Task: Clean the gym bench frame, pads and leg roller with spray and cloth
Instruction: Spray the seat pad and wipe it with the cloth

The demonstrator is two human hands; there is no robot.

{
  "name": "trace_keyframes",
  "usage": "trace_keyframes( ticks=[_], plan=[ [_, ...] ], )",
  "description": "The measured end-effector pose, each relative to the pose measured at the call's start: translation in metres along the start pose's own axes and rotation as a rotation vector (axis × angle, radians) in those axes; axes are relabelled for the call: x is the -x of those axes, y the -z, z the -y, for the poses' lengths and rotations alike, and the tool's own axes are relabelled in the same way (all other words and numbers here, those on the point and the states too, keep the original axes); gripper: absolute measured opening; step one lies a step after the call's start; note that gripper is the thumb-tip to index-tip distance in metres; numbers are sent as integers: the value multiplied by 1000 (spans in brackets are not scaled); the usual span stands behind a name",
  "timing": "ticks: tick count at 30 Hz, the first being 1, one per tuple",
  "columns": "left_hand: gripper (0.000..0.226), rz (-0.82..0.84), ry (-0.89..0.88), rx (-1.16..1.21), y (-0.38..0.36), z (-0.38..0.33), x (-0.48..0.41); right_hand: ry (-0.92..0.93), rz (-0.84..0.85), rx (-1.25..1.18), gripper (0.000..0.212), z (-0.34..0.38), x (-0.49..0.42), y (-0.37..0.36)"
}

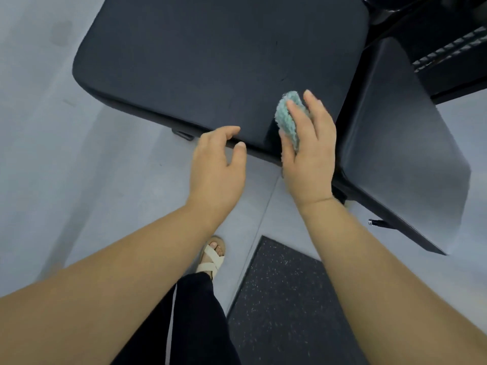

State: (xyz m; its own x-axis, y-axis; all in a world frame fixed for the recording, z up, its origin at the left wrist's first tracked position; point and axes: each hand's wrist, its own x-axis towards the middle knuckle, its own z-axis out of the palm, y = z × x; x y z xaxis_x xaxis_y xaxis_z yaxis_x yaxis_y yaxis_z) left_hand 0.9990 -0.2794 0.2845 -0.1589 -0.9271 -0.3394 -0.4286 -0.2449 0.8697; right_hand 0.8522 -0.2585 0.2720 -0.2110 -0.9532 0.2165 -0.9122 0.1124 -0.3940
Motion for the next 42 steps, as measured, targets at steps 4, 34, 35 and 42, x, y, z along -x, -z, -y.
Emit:
trace_keyframes(
  ticks=[4,34,35,42],
  plan=[
    [45,-82,-36,-222,9,14,-7,180,330,238,50,-28,-17,-15],
    [55,-13,-52,-467,35,16,-71,151,505,125,48,69,-100,-93],
    [56,-16,-46,-467,39,16,-71,230,549,103,47,67,-103,-92],
    [44,-12,17,-539,42,9,-82,-108,321,307,40,-74,-153,-10]
  ],
)
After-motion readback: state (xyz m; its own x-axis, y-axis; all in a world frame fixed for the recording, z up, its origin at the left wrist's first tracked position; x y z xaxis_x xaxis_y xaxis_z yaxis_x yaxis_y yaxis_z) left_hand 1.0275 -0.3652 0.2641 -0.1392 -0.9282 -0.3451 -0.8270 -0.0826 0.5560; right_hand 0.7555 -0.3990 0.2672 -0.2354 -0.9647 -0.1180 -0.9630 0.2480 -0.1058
